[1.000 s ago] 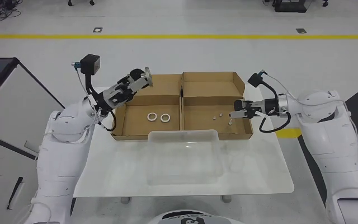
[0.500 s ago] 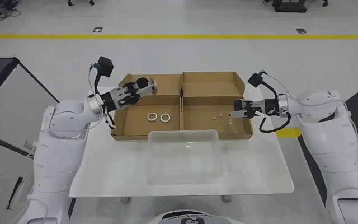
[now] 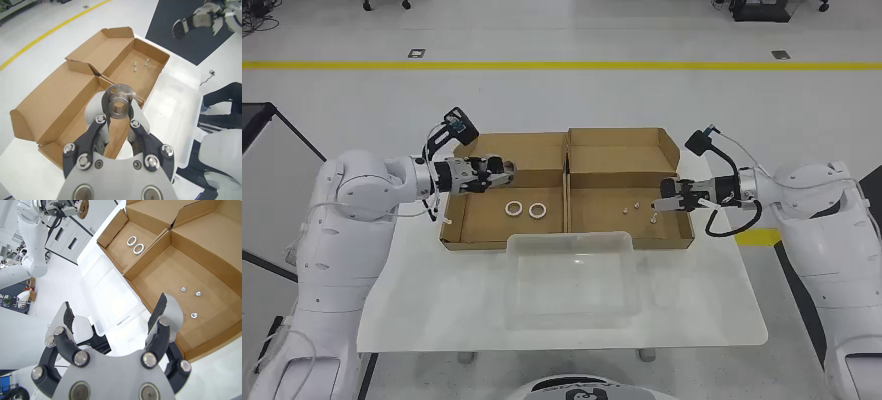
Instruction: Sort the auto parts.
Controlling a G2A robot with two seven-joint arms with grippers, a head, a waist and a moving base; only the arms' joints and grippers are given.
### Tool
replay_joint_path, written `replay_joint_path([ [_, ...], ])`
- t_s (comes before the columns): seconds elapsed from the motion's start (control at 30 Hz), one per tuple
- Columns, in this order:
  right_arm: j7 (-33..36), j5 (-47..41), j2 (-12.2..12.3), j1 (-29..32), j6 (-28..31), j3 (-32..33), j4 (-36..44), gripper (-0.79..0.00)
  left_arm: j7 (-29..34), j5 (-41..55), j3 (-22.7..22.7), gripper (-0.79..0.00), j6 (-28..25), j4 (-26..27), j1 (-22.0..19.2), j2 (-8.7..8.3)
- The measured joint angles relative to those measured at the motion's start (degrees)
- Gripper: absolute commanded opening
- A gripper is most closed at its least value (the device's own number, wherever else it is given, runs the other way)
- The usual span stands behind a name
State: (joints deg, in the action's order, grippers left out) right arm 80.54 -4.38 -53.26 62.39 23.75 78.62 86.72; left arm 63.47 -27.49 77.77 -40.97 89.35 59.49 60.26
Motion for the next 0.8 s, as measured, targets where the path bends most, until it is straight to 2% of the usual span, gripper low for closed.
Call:
replay_joint_path([
  [0.2, 0.0, 0.0, 0.0, 0.0, 0.0, 0.0, 0.0, 0.0, -1.5, -6.3, -7.2, -0.785, -1.4, -4.1, -3.1, -1.35],
  [0.33, 0.0, 0.0, 0.0, 0.0, 0.0, 0.0, 0.0, 0.0, -2.4, -8.7, -12.3, -0.785, -2.3, -8.6, -7.3, -2.03],
  [0.53, 0.0, 0.0, 0.0, 0.0, 0.0, 0.0, 0.0, 0.0, -3.9, -13.2, -20.5, -0.785, -3.8, -16.1, -13.7, -2.53],
  [0.8, 0.0, 0.0, 0.0, 0.0, 0.0, 0.0, 0.0, 0.0, -5.8, -15.0, -28.9, -0.785, -5.6, -24.6, -19.1, -2.57],
])
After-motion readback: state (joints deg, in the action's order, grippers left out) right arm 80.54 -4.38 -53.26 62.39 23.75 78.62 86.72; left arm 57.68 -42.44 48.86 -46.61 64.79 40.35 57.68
